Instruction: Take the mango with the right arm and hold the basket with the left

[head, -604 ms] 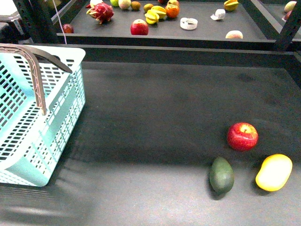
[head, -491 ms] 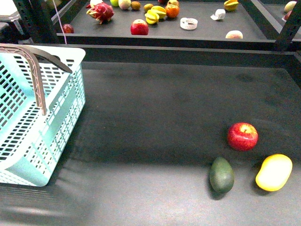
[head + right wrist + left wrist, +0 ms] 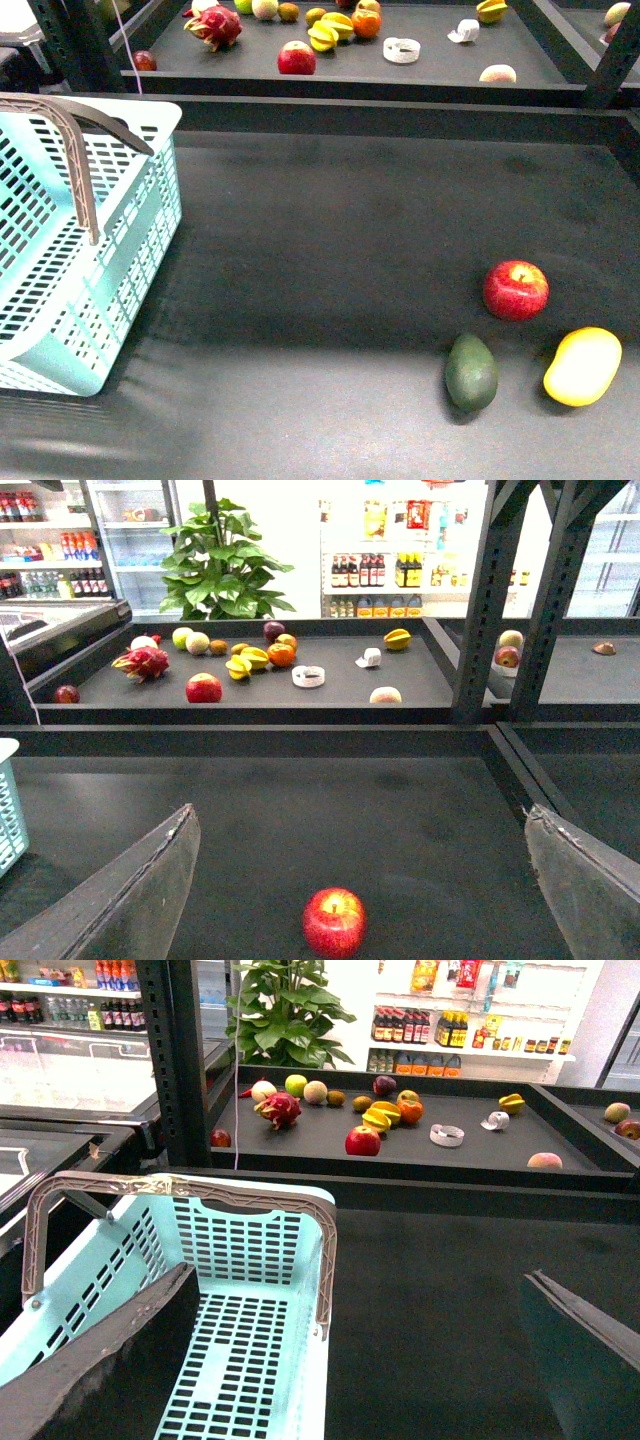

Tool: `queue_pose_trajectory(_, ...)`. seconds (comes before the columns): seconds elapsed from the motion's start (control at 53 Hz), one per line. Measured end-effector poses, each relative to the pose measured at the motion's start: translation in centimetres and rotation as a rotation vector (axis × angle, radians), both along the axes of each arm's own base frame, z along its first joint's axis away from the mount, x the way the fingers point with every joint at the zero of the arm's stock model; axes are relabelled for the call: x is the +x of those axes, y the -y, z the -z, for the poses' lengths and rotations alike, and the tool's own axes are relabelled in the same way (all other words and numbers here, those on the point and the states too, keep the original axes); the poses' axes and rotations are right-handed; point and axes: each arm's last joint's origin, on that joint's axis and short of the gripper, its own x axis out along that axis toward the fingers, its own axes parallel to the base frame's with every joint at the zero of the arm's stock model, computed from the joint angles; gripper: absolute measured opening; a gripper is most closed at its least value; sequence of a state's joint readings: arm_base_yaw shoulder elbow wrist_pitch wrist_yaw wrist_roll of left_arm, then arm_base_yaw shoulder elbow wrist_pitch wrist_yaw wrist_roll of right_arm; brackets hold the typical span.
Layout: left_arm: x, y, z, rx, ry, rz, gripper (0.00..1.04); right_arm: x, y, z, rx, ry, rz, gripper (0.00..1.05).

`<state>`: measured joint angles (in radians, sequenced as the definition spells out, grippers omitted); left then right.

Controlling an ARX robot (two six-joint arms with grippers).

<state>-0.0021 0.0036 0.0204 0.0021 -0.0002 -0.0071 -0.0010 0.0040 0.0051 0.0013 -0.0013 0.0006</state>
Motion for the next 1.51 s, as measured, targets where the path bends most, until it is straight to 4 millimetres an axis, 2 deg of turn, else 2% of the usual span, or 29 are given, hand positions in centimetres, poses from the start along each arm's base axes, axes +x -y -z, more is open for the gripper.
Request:
queue_pose_trajectory(0.208, 0.0, 0.0, 0.0, 0.003, 0.001, -0.008, 0.99, 0.0, 0.0, 0.0, 0.0, 0.0, 0.0, 0.97)
queue_pose_trajectory(0.358, 1.3, -0.1, -1.4, 0.049, 0.099, -0.45, 0.99, 0.0, 0.0, 0.0, 0.0, 0.0, 0.0, 0.97)
queue_pose_trajectory(0.434, 2.6, -0.5, -0.9, 0.057, 0.045, -0.535, 0.99, 0.0, 0.0, 0.0, 0.0, 0.0, 0.001, 0.97)
queue_pose_trajectory(0.528, 4.9, -0.8, 0.2, 0.041, -0.053, -0.52, 0.99, 0.0, 0.0, 0.0, 0.0, 0.0, 0.0, 0.97)
queue_pose_trajectory(0.66, 8.7, -0.9, 0.5, -0.044, -0.127, -0.494, 0.99, 0.0, 0.0, 0.0, 0.0, 0.0, 0.0, 0.97)
queue_pose_trajectory(0.962, 15.9, 0.4, 3.1, -0.222, -0.255, -0.483, 0.99, 0.0, 0.0, 0.0, 0.0, 0.0, 0.0, 0.97)
queue_pose_trajectory(1.264, 21.6, 0.9, 4.5, -0.425, -0.267, -0.429, 0.99, 0.0, 0.0, 0.0, 0.0, 0.0, 0.0, 0.97)
queue_pose_trajectory(1.509, 24.7, -0.1, 5.8, -0.582, -0.26, -0.396, 0.99, 0.0, 0.0, 0.0, 0.0, 0.0, 0.0, 0.97)
